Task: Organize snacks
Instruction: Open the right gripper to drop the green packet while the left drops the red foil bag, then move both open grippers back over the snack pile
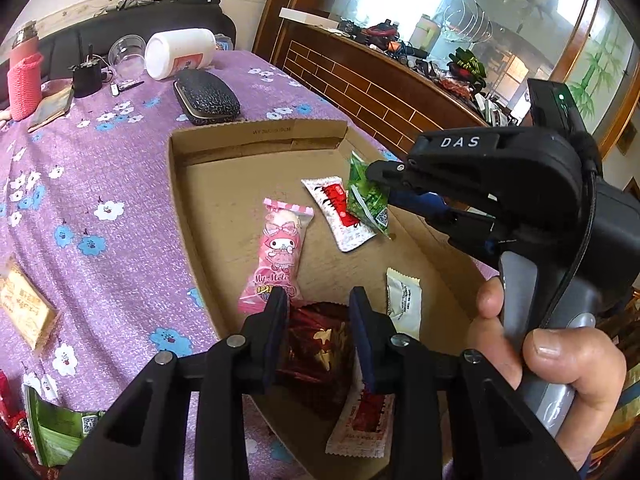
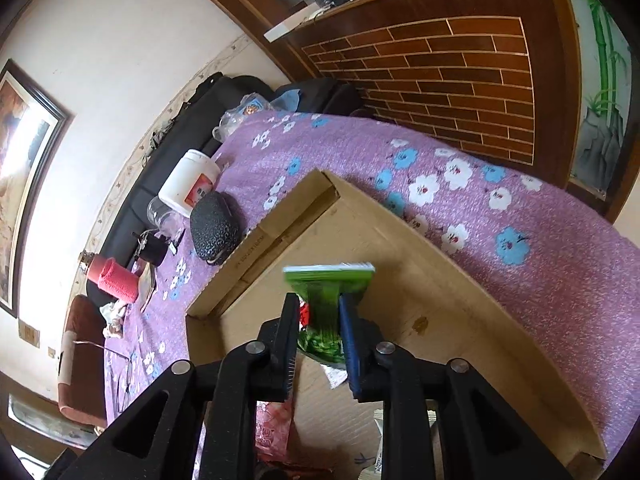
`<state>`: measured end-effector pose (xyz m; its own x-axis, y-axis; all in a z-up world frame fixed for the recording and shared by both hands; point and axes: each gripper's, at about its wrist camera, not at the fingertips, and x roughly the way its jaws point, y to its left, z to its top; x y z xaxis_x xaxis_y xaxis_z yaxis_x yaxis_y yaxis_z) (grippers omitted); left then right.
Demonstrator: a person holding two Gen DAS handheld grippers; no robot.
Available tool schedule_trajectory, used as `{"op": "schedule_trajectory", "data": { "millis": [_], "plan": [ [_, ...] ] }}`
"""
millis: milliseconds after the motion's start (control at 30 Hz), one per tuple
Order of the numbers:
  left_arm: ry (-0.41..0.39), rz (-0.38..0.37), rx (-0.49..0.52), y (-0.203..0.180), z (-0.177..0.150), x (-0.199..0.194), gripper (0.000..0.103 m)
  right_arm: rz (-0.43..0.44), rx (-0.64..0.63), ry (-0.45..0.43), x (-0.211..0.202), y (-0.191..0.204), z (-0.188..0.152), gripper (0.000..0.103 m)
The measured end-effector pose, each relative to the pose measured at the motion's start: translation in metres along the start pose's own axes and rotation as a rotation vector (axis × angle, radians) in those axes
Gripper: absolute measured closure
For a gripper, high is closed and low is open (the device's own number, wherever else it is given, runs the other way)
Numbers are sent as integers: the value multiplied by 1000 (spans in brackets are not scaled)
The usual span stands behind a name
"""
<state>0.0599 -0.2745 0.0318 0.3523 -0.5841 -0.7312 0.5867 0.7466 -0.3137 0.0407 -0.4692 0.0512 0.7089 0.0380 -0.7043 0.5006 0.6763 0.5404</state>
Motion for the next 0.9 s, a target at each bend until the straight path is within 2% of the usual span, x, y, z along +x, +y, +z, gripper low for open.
{"op": "schedule_trajectory", "data": {
  "millis": [200,300,433,500,600,767,900],
  "plan": [
    [-30,1,-15,0,5,-15,72,-7,-42,-75,-14,9,0,75],
    [-34,18,-17,0,6,-23,72,-22,-65,-105,-19,14,-1,67],
    [-34,36,-23,1,4,-34,71,31,-70,-119,-21,18,-3,66],
    [-40,42,-24,2,2,-42,71,73,-103,-130,-24,26,-6,66],
    [-52,74,-16,7,-2,-57,71,90,-171,-142,-26,41,-14,66],
    [-75,114,-33,28,-17,-87,71,155,-319,-103,-21,72,-35,66],
    [-101,174,-43,52,-30,-112,71,224,-416,-33,-12,93,-56,66]
  ]
}}
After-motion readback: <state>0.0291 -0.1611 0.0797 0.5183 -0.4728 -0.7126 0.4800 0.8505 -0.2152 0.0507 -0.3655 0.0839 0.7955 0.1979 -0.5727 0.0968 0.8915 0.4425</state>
